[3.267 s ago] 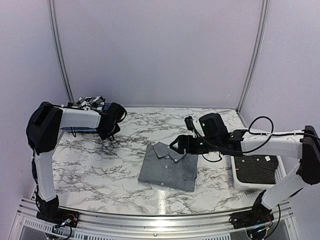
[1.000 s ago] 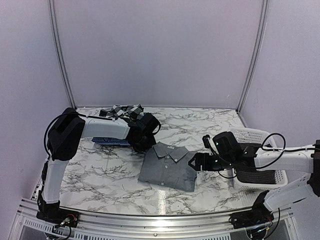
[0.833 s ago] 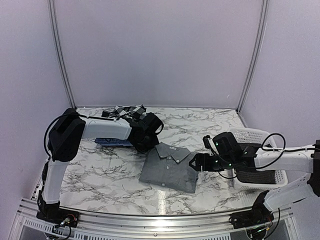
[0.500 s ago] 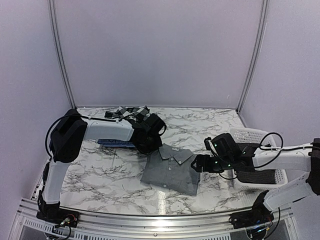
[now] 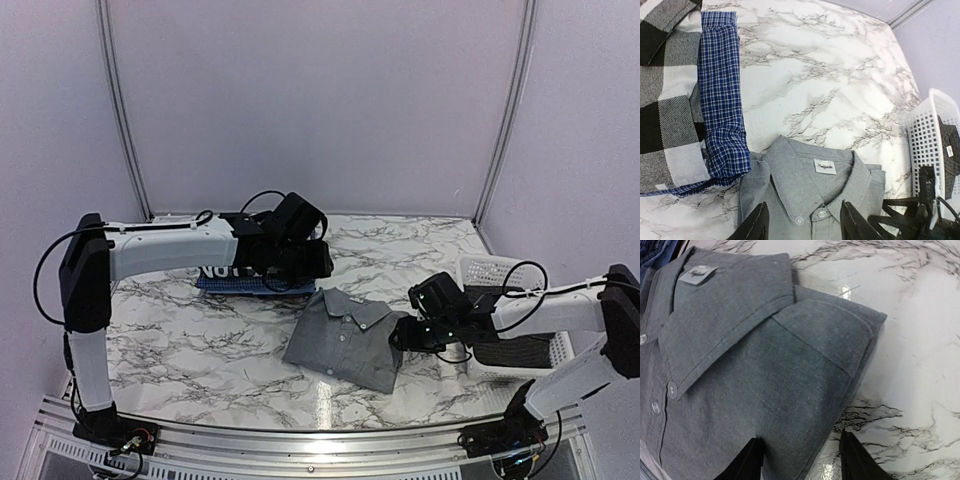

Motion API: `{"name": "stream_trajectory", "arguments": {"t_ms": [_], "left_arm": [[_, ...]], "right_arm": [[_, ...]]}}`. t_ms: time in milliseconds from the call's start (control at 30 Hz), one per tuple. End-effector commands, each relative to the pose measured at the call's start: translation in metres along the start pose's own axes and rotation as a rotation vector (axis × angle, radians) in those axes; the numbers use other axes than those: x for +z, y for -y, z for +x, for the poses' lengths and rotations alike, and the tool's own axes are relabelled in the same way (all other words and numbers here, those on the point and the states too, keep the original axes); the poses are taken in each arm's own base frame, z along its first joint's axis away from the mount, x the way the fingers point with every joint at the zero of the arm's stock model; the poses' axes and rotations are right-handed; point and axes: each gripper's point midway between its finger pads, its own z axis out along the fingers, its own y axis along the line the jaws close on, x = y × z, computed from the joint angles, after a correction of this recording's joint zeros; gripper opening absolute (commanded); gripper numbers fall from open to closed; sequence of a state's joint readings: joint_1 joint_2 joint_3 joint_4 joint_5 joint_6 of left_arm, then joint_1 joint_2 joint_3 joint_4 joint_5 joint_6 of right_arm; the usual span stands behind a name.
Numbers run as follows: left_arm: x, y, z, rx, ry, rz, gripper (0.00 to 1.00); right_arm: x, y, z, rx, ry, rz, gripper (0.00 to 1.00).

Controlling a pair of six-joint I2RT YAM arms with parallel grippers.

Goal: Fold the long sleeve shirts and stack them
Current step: Pick up the square-folded shirt from the center of the board.

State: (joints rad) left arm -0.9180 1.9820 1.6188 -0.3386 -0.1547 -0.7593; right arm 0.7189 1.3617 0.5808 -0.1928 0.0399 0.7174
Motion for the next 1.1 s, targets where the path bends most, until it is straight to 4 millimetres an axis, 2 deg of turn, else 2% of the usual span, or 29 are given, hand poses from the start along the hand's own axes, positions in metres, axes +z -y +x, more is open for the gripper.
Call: {"name": "stream_trajectory", "arguments": {"t_ms": [0,67,167,300,433,600,700,833,1000,1067], "left_arm": [[-0.023,-0.003,0.011,0.097,-0.018,0.023,0.5],[-0.027,-0.01,0.02,0.121,-0.041,0.023,0.5],[-0.028,-0.021,0.041,0.16,-0.093,0.026,0.5],[-0.024,-0.032,0.07,0.194,-0.165,0.062,0.5],[-0.016,-0.033,0.086,0.192,-0.208,0.095,0.51],[0.0,-0.022,0.099,0.151,-0.248,0.166,0.53],[0.012,-0.02,0.107,0.118,-0.262,0.18,0.53],[0.028,-0.029,0.119,0.106,-0.265,0.12,0.53],[0.041,-0.036,0.128,0.117,-0.252,0.047,0.55],[0.044,-0.045,0.129,0.131,-0.232,-0.016,0.55]], "right_arm": [[0.001,0.001,-0.013,0.041,0.034,0.025,0.43],[0.001,0.007,-0.014,0.045,0.038,0.044,0.33],[0.003,0.02,-0.02,0.057,0.038,0.062,0.25],[0.005,0.035,-0.037,0.067,0.059,0.075,0.23],[0.005,0.028,-0.051,0.036,0.057,0.052,0.35],[0.002,0.028,-0.049,0.024,0.05,0.049,0.46],[0.001,0.028,-0.041,0.031,0.031,0.028,0.47],[0.003,0.031,-0.034,0.038,0.019,0.029,0.47],[0.008,0.035,-0.026,0.04,-0.002,0.034,0.47],[0.01,0.038,-0.022,0.048,-0.007,0.036,0.47]]}}
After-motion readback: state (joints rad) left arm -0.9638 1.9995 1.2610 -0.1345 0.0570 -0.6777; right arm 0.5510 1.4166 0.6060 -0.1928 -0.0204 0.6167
